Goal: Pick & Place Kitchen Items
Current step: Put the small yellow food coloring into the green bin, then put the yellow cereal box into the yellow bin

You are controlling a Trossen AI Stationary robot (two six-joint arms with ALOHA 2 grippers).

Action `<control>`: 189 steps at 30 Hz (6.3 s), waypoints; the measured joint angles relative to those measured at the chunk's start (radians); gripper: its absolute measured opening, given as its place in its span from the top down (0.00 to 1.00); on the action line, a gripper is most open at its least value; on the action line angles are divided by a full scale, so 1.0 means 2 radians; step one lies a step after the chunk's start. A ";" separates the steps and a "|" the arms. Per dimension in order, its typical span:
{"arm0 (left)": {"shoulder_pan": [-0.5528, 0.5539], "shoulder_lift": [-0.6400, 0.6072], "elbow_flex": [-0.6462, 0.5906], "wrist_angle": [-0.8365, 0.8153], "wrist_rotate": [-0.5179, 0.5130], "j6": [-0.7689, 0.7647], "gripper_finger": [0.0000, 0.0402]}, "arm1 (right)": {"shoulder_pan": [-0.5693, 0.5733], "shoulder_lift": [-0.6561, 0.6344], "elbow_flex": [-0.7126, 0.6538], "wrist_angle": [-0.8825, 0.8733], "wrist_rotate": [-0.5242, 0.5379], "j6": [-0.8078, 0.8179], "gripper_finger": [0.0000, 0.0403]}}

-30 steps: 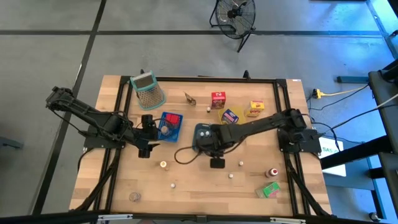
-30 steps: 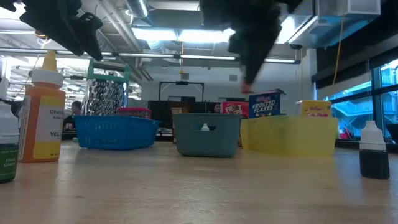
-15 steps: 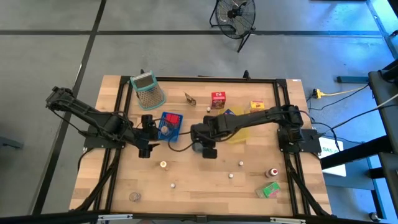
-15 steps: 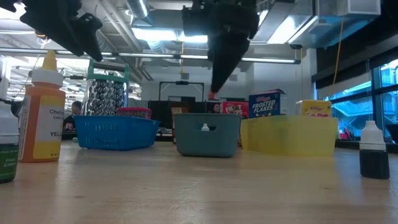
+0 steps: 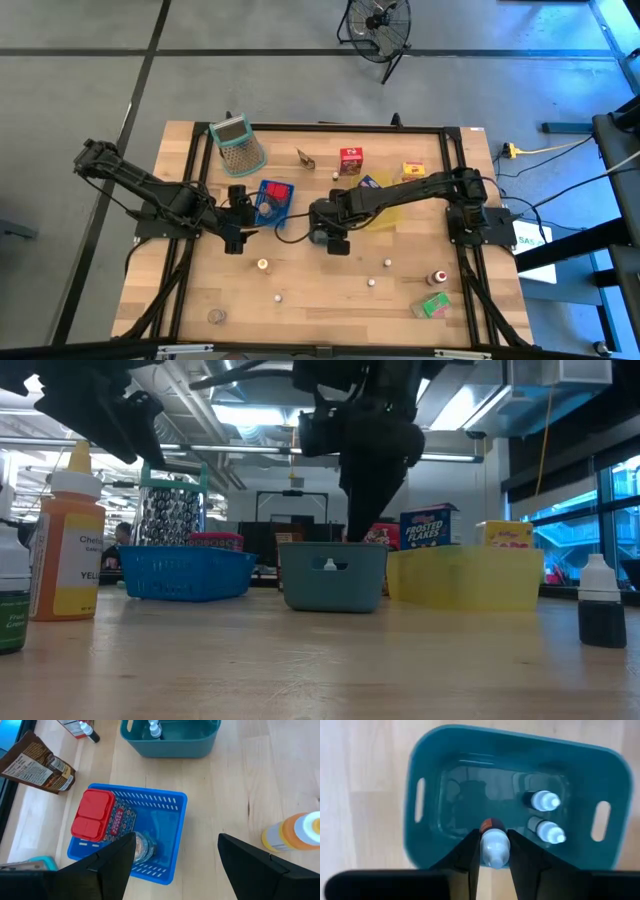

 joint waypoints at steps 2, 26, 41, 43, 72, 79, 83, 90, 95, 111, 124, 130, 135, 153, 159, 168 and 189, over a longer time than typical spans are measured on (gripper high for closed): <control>0.000 0.000 0.000 0.001 -0.001 0.006 0.31 | -0.001 0.000 -0.005 0.009 0.001 0.003 0.79; 0.000 0.000 0.000 0.008 -0.003 0.013 0.31 | -0.023 0.029 -0.007 -0.022 -0.042 -0.094 0.79; 0.000 0.000 0.000 0.008 -0.003 0.013 0.31 | -0.007 0.029 -0.007 -0.023 -0.016 -0.200 0.79; 0.000 0.000 0.000 0.008 -0.003 0.013 0.31 | -0.006 0.029 -0.007 -0.019 -0.016 -0.200 0.79; 0.000 0.000 0.000 0.008 -0.003 0.009 0.31 | -0.019 0.038 -0.007 0.006 -0.042 -0.148 0.79; 0.000 0.000 0.000 0.008 -0.002 0.009 0.31 | -0.023 0.038 -0.007 0.006 -0.042 -0.136 0.77; 0.000 0.000 0.000 0.008 -0.002 0.009 0.31 | -0.023 0.038 -0.007 0.006 -0.042 -0.131 0.73; 0.000 0.000 0.000 0.008 -0.002 0.009 0.31 | -0.023 0.038 -0.007 0.008 -0.042 -0.128 0.72; 0.000 0.000 0.000 0.008 -0.002 0.009 0.31 | -0.023 0.038 -0.007 0.015 -0.031 -0.128 0.72; 0.000 0.000 0.000 0.008 -0.002 0.009 0.31 | -0.024 0.038 -0.007 0.034 -0.031 -0.124 0.72; 0.000 0.000 0.000 0.008 -0.002 0.009 0.31 | -0.023 0.038 -0.007 0.044 -0.029 -0.126 0.72; 0.000 0.000 0.000 0.008 -0.002 0.009 0.31 | -0.022 0.038 -0.007 0.044 -0.025 -0.121 0.72; 0.000 0.000 0.000 0.008 -0.002 0.009 0.31 | -0.022 0.038 -0.007 0.044 -0.020 -0.120 0.72; 0.000 0.000 0.000 0.008 -0.002 0.009 0.31 | -0.016 0.038 -0.007 0.044 0.003 -0.097 0.52; 0.000 0.000 0.000 0.008 -0.002 0.009 0.31 | -0.016 0.038 -0.007 0.044 0.003 -0.094 0.52; 0.000 0.000 0.000 0.008 -0.003 0.009 0.31 | -0.015 0.038 -0.007 0.045 -0.001 -0.095 0.52; 0.000 0.000 0.000 0.008 -0.003 0.009 0.31 | 0.019 0.038 0.054 -0.008 0.086 -0.104 0.52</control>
